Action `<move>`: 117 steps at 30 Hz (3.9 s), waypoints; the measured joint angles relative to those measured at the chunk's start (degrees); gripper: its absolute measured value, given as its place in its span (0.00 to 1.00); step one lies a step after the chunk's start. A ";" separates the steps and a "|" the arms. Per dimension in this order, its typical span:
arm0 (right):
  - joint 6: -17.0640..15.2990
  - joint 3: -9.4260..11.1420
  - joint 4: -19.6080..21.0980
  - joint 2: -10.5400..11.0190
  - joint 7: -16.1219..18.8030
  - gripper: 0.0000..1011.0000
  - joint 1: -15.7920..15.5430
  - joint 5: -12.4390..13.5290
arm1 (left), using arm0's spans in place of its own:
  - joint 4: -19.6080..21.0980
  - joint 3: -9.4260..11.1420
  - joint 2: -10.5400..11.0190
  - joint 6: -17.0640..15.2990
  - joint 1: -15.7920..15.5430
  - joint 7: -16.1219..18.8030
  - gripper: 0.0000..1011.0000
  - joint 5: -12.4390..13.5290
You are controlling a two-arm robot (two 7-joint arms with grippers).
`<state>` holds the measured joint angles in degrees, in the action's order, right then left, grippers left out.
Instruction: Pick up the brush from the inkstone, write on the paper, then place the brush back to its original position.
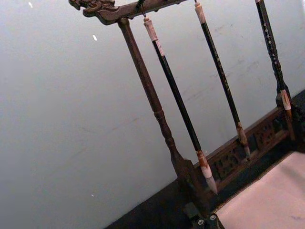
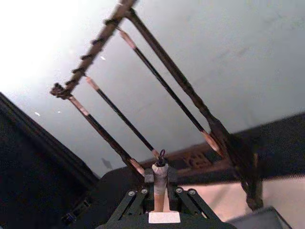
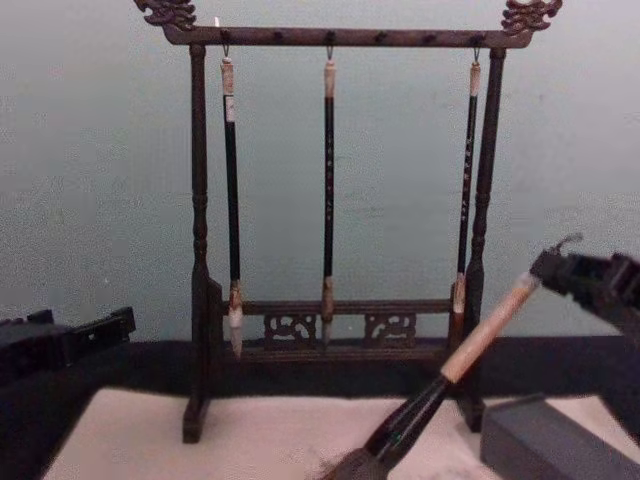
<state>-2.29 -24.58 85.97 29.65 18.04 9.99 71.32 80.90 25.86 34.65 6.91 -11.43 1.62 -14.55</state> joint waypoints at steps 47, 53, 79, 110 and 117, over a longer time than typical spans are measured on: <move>0.63 -3.12 16.98 3.55 1.16 0.16 -7.31 -19.97 | 0.00 0.00 0.00 0.00 0.00 0.00 0.99 0.00; 0.67 -3.92 16.97 2.75 1.92 0.16 -7.38 -22.32 | 0.00 0.00 0.00 0.00 0.00 0.00 0.99 0.00; 0.91 0.68 19.34 2.62 2.64 0.16 -11.16 -26.56 | 0.00 0.00 0.00 0.00 0.00 0.00 0.99 0.00; 0.56 0.85 23.48 2.01 7.26 0.16 -12.70 -23.82 | 0.00 0.00 0.00 0.00 0.00 0.00 0.99 0.00; 0.19 -1.53 22.22 1.25 7.73 0.16 -11.34 -23.96 | 0.00 0.00 0.00 0.00 0.00 0.00 0.99 0.00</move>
<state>-2.10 -26.11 108.18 30.91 25.77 -1.34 47.36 80.90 25.86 34.64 6.91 -11.43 1.62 -14.55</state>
